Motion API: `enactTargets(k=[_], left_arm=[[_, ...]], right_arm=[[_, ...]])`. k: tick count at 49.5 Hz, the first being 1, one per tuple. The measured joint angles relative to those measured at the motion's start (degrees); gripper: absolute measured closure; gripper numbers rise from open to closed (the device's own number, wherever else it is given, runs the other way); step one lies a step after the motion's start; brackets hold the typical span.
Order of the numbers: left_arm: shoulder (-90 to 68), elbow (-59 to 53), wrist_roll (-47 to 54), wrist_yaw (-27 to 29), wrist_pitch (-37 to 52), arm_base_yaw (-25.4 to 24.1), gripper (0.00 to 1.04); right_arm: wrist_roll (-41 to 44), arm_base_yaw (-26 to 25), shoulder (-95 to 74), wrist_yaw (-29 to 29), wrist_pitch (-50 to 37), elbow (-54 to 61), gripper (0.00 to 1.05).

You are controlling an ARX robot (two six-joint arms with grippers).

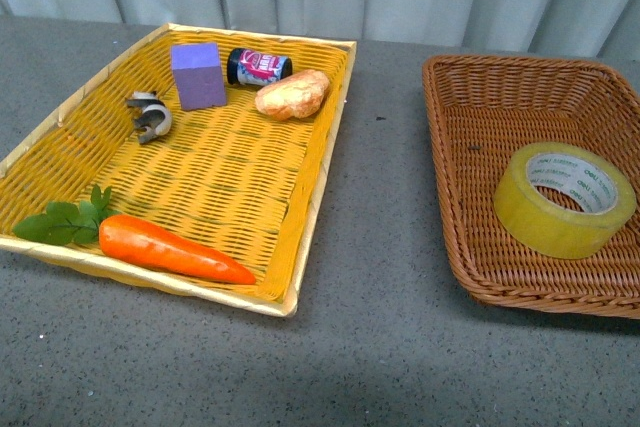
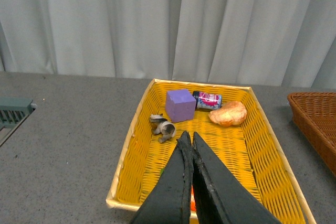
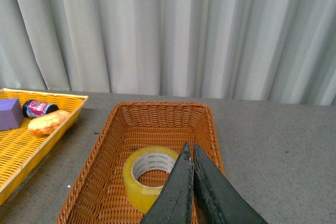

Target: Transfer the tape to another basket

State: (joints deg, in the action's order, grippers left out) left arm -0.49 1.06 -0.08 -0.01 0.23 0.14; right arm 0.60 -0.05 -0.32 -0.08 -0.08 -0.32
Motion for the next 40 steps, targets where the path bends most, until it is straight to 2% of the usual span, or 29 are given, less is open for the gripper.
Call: enactTargets(k=[6, 9, 22, 27, 34, 36, 38, 40], left_arm=[[0.17, 0.0, 0.0, 0.0, -0.11, 0.0, 1.01], [0.17, 0.0, -0.04, 0.0, -0.11, 0.0, 0.93], [0.2, 0.0, -0.04, 0.0, -0.15, 0.0, 0.52], [0.2, 0.0, -0.04, 0.0, -0.15, 0.0, 0.32], [0.2, 0.0, -0.04, 0.0, -0.15, 0.0, 0.09], [0.2, 0.0, -0.02, 0.0, -0.15, 0.0, 0.05], [0.2, 0.0, -0.02, 0.0, -0.15, 0.0, 0.06], [0.2, 0.0, -0.04, 0.0, -0.15, 0.0, 0.07]], right_arm=[[0.0, 0.0, 0.11, 0.0, 0.0, 0.0, 1.04], [0.04, 0.0, 0.11, 0.02, 0.0, 0.0, 1.03], [0.02, 0.0, 0.11, 0.02, 0.0, 0.0, 0.63], [0.02, 0.0, 0.11, 0.02, 0.0, 0.0, 0.43], [0.0, 0.0, 0.11, 0.02, 0.0, 0.0, 0.22], [0.02, 0.0, 0.11, 0.02, 0.0, 0.0, 0.15], [0.0, 0.0, 0.11, 0.0, 0.0, 0.0, 0.08], [-0.04, 0.0, 0.11, 0.0, 0.0, 0.0, 0.07]])
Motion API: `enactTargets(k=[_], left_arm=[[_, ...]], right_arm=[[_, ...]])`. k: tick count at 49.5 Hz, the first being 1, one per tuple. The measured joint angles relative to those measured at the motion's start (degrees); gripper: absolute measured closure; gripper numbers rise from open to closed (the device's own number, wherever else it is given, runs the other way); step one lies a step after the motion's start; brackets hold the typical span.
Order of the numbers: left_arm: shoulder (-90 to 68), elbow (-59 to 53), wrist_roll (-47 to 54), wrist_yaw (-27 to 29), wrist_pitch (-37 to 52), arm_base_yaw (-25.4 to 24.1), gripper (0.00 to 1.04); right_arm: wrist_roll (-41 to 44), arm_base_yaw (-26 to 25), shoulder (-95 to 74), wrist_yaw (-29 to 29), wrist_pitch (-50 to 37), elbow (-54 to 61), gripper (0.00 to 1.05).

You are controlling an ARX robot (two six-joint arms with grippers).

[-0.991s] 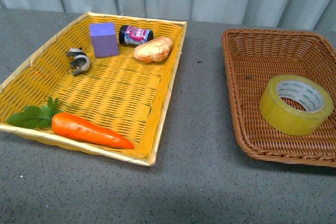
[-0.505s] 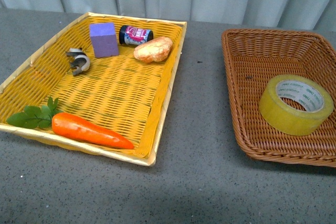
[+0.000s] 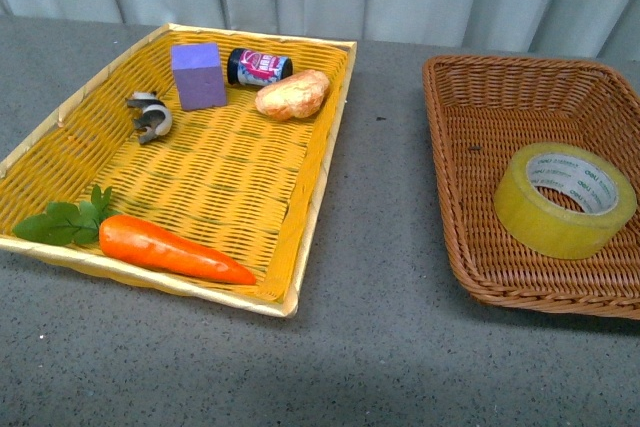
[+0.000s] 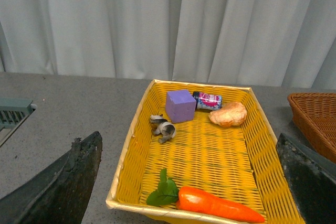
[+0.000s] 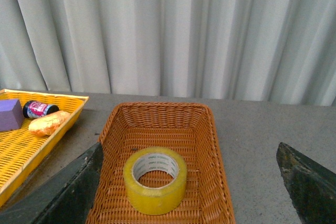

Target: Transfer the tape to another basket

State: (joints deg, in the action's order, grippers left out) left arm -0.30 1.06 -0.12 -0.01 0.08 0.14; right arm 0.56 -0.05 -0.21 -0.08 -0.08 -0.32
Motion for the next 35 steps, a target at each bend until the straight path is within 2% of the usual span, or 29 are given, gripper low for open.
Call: enactTargets(k=[3, 35], left_arm=[[0.0, 0.0, 0.02, 0.0, 0.0, 0.0, 0.06], [0.0, 0.0, 0.0, 0.0, 0.0, 0.0, 0.06]], right_arm=[[0.02, 0.0, 0.0, 0.02, 0.0, 0.0, 0.1], [0.02, 0.0, 0.0, 0.02, 0.0, 0.0, 0.09]])
